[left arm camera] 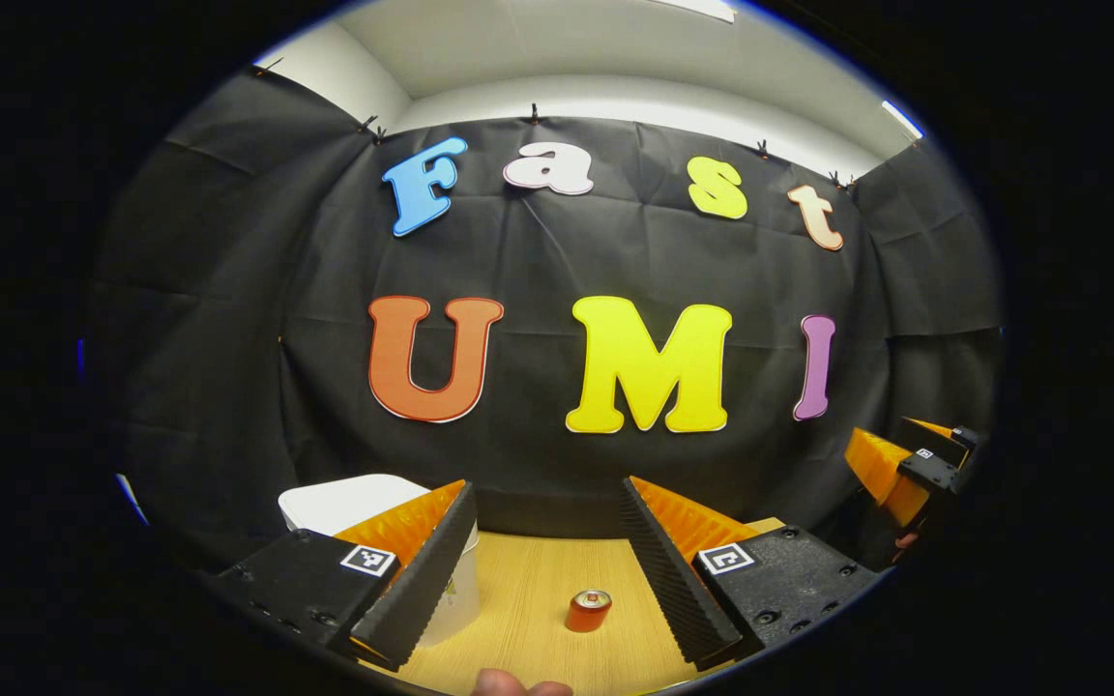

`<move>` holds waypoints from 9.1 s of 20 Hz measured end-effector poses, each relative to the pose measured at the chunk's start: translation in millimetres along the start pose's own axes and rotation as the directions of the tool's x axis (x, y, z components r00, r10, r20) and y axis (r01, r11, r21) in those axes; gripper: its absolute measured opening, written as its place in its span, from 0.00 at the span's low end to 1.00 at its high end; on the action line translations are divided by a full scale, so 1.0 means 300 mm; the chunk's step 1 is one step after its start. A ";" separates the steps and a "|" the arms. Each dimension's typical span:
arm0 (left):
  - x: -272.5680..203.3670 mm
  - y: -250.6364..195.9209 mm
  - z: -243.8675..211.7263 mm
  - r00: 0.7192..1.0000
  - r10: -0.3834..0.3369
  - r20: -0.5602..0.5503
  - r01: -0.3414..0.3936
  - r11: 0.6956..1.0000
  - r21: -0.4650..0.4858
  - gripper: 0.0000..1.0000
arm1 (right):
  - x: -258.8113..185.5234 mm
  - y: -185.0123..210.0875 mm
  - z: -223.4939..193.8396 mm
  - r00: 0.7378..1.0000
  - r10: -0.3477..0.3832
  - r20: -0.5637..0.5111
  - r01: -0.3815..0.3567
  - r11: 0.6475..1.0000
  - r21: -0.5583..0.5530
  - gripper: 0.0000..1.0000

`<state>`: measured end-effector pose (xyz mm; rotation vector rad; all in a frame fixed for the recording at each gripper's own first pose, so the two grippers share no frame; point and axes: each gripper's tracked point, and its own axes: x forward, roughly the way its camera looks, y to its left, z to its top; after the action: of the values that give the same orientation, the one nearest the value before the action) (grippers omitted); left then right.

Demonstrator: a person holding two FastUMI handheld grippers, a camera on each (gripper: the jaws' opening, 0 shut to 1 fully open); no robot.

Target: Press the lid of the desktop garbage bin to open it, pick up the crumpled paper on the desktop and throw it into the bin, then pick up the pop can on the desktop and drop it into the bin, and finally close the garbage bin lid.

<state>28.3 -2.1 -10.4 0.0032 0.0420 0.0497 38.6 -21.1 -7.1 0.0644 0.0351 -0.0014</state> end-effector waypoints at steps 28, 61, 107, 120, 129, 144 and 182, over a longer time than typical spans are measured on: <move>0.259 0.442 -0.033 0.912 0.408 -0.034 -0.406 0.912 0.066 0.31 | 0.072 -0.108 -0.014 1.000 0.009 -0.002 -0.009 0.999 -0.040 0.94; 0.310 0.458 -0.137 0.895 0.424 -0.139 -0.428 0.904 0.004 0.03 | 0.087 -0.137 -0.095 0.998 0.001 -0.060 -0.004 0.999 -0.054 0.94; -0.025 -0.027 -0.206 0.989 0.036 -0.145 -0.032 0.999 0.032 0.94 | 0.133 -0.060 -0.777 0.850 0.289 -0.441 -0.332 0.943 -0.021 0.94; -0.175 0.034 -0.269 0.960 0.149 -0.238 -0.143 0.989 0.044 0.95 | 0.255 0.039 -1.334 0.628 0.337 -0.702 -0.455 0.890 0.021 0.95; -0.257 0.106 -0.296 0.926 0.261 -0.271 -0.248 0.965 0.084 0.95 | 0.335 0.073 -1.551 0.567 0.305 -0.765 -0.478 0.878 -0.005 0.94; -0.300 0.070 -0.252 0.919 0.293 -0.264 -0.268 0.955 0.130 0.95 | 0.328 0.108 -1.587 0.530 0.340 -0.777 -0.493 0.869 0.044 0.36; -0.517 0.665 -0.231 0.884 0.435 -0.168 -0.443 0.896 -0.010 0.95 | 0.167 1.326 -0.479 0.437 0.748 -0.500 -0.741 0.614 0.271 0.17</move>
<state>-139.3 189.5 -72.3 -0.0405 0.2033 0.5081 84.5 385.2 -126.4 0.0861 0.6299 0.9457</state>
